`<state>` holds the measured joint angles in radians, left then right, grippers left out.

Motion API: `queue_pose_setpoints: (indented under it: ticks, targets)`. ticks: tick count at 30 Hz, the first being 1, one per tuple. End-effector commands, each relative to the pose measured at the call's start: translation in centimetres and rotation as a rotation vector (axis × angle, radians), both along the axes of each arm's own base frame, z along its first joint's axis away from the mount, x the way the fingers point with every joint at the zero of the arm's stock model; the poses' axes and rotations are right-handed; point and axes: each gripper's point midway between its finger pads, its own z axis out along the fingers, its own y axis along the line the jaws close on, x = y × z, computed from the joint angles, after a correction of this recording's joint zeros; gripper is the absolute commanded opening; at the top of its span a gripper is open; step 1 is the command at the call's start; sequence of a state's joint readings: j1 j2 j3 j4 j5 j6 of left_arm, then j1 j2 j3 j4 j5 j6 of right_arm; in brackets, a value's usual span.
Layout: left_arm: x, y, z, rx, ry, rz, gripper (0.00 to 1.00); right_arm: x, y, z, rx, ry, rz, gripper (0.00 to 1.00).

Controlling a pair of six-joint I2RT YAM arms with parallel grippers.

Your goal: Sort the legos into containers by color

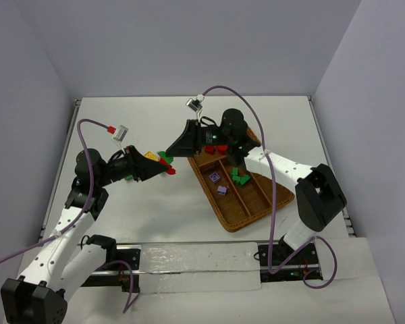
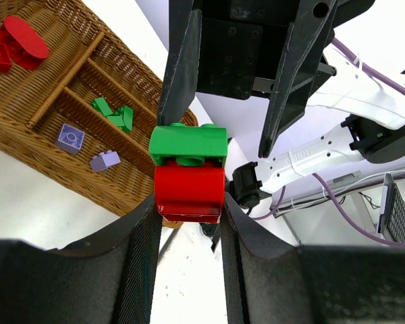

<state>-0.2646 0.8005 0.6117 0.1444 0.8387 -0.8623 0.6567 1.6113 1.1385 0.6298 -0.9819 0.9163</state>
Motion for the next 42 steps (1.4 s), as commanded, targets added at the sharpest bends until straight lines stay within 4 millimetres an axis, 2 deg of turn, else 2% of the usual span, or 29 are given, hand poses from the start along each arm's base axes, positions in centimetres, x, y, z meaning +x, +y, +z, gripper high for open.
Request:
queue_pose_setpoints:
  ticks: [1,9,14,15,18,20,21,23,25,31,35,36,40,42]
  targets:
    - [0.3,0.0,1.5,-0.012,-0.058,0.003,0.0,-1.4,0.5,0.2,0.019,-0.032,0.068,0.6]
    - [0.2,0.0,1.7,-0.013,-0.062,0.004,0.0,-1.5,1.2,-1.0,-0.002,-0.006,0.091,0.64]
    - [0.2,0.0,1.8,-0.011,-0.066,0.006,0.0,-1.5,1.4,-1.3,-0.007,0.001,0.093,0.63]
    - [0.1,0.1,1.9,-0.012,-0.068,0.006,0.0,-1.4,1.5,-1.4,-0.007,0.002,0.093,0.61]
    - [0.1,0.1,1.8,-0.01,-0.068,0.006,0.0,-1.4,1.4,-1.3,-0.004,0.0,0.084,0.42]
    - [0.1,0.1,1.8,-0.009,-0.068,0.008,0.0,-1.6,1.3,-1.0,0.002,-0.006,0.086,0.4]
    - [0.1,0.1,1.8,-0.008,-0.069,0.008,0.0,-1.6,1.3,-0.9,0.004,-0.008,0.086,0.41]
    - [0.0,0.1,1.8,-0.006,-0.071,0.008,0.0,-1.8,1.2,-0.6,0.008,-0.014,0.088,0.53]
    - [0.0,0.2,1.7,-0.005,-0.07,0.01,0.0,-1.9,1.1,-0.4,0.01,-0.016,0.088,0.6]
    - [0.0,0.2,1.7,-0.002,-0.07,0.011,0.0,-2.0,0.9,-0.1,0.016,-0.025,0.087,0.61]
    - [0.0,0.2,1.7,-0.002,-0.071,0.011,0.0,-2.1,0.8,0.2,0.022,-0.034,0.084,0.44]
    - [0.0,0.2,1.7,-0.001,-0.068,0.012,0.0,-2.2,0.8,0.3,0.023,-0.037,0.082,0.35]
    - [0.0,0.2,1.6,0.003,-0.067,0.016,0.0,-2.0,0.5,0.3,0.025,-0.035,0.055,0.1]
    - [0.1,0.3,1.5,0.006,-0.065,0.02,0.0,-1.7,0.3,0.2,0.026,-0.03,0.034,0.05]
